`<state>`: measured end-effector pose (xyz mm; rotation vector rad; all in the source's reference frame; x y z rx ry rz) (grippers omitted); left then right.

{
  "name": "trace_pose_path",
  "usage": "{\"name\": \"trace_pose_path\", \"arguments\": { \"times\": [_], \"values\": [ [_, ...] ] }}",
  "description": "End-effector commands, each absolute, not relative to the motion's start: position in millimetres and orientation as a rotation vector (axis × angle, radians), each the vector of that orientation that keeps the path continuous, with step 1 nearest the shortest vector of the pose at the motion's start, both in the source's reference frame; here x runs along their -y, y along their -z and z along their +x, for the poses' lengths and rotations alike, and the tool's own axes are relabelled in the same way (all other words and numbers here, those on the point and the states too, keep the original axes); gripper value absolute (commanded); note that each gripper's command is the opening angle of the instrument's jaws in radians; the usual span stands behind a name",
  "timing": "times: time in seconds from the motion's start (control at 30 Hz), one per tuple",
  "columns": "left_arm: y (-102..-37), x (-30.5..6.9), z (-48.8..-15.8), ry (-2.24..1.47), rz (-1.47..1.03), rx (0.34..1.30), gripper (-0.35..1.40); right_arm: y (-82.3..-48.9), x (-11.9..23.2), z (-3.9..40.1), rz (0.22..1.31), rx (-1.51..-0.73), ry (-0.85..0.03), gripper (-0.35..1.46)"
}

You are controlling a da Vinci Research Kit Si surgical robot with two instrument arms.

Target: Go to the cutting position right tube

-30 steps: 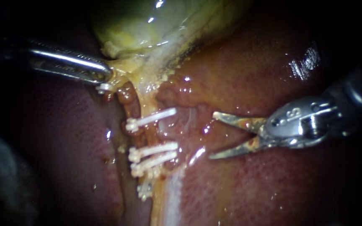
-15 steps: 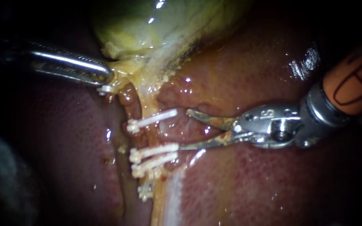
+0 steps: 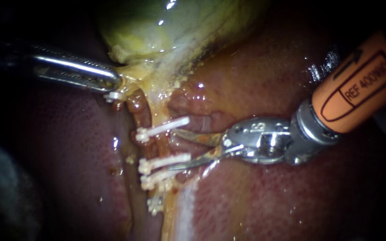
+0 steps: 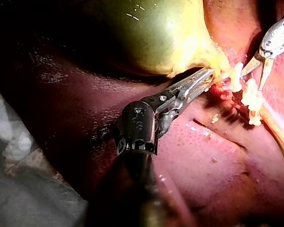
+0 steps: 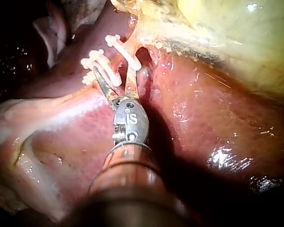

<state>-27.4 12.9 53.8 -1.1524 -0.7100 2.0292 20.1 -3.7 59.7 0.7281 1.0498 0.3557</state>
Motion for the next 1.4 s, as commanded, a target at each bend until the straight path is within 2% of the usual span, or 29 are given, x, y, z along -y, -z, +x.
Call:
{"name": "trace_pose_path", "arguments": {
  "times": [0.03, 0.87, 1.4],
  "values": [
    [-53.8, -12.8, -27.4, -2.029, -1.153, 0.712, -0.35, -59.7, 3.7, 20.4, 0.734, -1.058, -0.356, 1.38],
    [-54.0, -12.7, -28.0, -2.030, -1.153, 0.718, -0.35, -60.6, 2.8, 27.4, 0.850, -1.180, -0.400, 1.35],
    [-54.0, -12.7, -27.9, -2.030, -1.154, 0.719, -0.35, -56.7, 4.5, 28.1, 0.904, -1.213, -0.384, 1.33]
  ]
}}
